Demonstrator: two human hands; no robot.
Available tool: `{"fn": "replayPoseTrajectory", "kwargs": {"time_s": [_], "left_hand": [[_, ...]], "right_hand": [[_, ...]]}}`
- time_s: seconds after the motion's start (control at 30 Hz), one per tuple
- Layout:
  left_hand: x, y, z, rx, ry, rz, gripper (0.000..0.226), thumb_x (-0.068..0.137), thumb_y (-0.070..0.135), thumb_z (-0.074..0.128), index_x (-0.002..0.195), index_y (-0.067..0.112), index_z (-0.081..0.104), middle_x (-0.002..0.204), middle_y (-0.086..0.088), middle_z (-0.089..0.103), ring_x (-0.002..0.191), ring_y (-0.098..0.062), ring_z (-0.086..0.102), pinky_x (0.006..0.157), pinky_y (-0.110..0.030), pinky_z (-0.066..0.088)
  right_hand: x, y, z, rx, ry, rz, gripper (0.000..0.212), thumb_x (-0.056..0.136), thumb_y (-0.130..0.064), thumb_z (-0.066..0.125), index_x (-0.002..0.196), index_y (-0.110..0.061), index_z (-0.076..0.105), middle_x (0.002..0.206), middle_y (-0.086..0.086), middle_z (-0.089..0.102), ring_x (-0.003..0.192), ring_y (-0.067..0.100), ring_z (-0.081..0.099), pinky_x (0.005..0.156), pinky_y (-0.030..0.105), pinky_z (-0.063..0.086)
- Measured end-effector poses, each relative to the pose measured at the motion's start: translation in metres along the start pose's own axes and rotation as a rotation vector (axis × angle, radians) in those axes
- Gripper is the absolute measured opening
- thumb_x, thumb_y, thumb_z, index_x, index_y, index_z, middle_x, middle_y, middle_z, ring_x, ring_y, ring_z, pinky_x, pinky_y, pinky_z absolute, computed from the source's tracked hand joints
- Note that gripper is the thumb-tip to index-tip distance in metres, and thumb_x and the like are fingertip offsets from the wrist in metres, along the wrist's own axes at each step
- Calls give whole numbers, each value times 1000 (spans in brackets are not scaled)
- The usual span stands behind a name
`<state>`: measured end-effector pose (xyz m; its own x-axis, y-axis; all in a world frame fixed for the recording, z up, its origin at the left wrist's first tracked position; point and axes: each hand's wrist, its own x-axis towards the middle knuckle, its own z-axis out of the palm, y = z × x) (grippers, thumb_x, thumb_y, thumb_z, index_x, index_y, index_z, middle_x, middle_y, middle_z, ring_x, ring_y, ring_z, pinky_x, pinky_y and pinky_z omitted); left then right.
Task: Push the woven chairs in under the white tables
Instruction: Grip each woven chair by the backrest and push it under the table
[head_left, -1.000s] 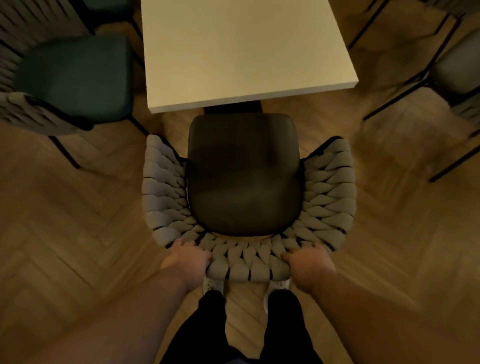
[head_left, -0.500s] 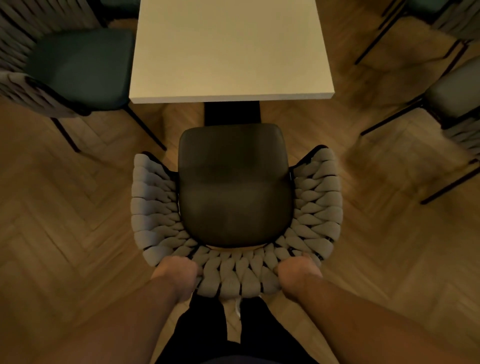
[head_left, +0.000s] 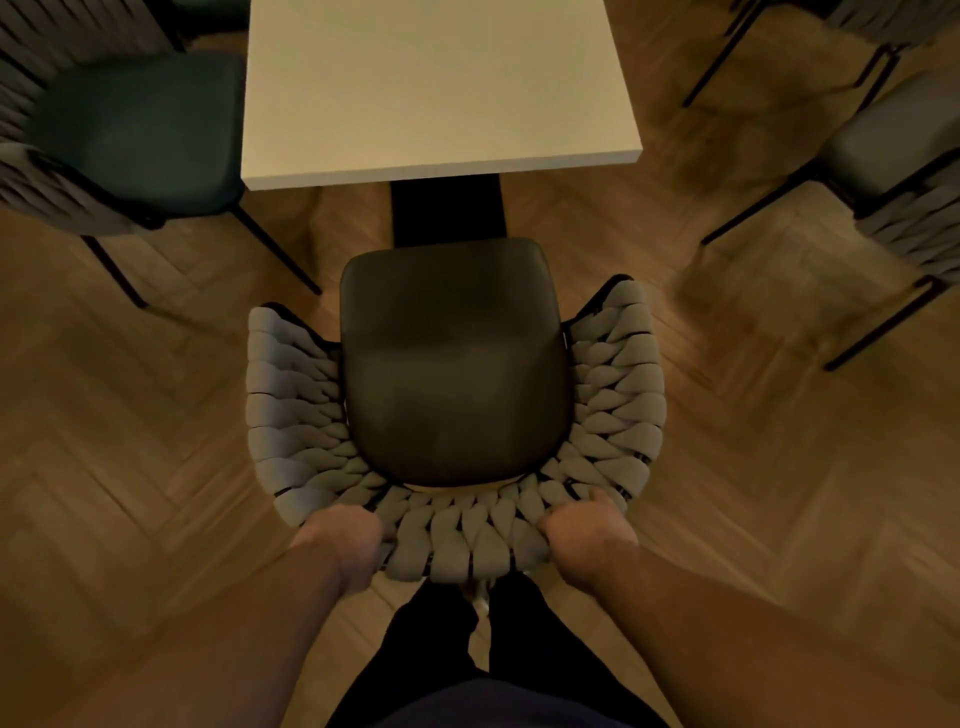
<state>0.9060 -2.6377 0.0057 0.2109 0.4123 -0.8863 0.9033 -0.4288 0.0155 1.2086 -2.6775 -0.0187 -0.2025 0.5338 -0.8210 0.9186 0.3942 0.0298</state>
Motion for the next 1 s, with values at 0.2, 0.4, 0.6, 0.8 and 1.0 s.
{"fn": "replayPoseTrajectory", "kwargs": {"time_s": [0.2,0.4,0.6,0.8,1.0], "left_hand": [[-8,-2,0,0,-36,62,40,101,23,56,139,34,60,125,-1,67,115,-24,63,85,-36,50],[-15,7,-17,88,-42,56,31,100,28,56,129,29,67,119,-1,68,108,-23,64,83,-38,53],[-14,51,-71,86,59,112,46,99,31,55,145,31,56,139,2,63,123,-22,61,93,-36,54],[-7,152,-142,40,265,153,60,98,39,66,155,32,49,152,2,58,137,-21,55,110,-39,50],[5,296,-196,75,406,213,57,100,43,61,155,34,47,151,2,58,130,-22,59,104,-40,54]], "right_hand": [[-21,-6,-8,48,21,69,34,108,-15,48,138,-22,63,141,5,63,133,28,57,124,52,28],[-50,-5,-21,373,180,222,26,106,-19,49,124,-23,67,121,3,68,109,23,65,83,35,48],[-97,44,-8,600,324,414,18,102,-22,52,111,-32,64,105,-3,67,86,17,60,69,34,47],[-151,132,44,740,446,591,29,100,-22,50,121,-29,69,114,-2,72,102,22,69,74,36,50],[-216,236,107,810,529,683,31,98,-24,55,123,-32,70,113,-5,72,98,19,69,76,37,57]]}}
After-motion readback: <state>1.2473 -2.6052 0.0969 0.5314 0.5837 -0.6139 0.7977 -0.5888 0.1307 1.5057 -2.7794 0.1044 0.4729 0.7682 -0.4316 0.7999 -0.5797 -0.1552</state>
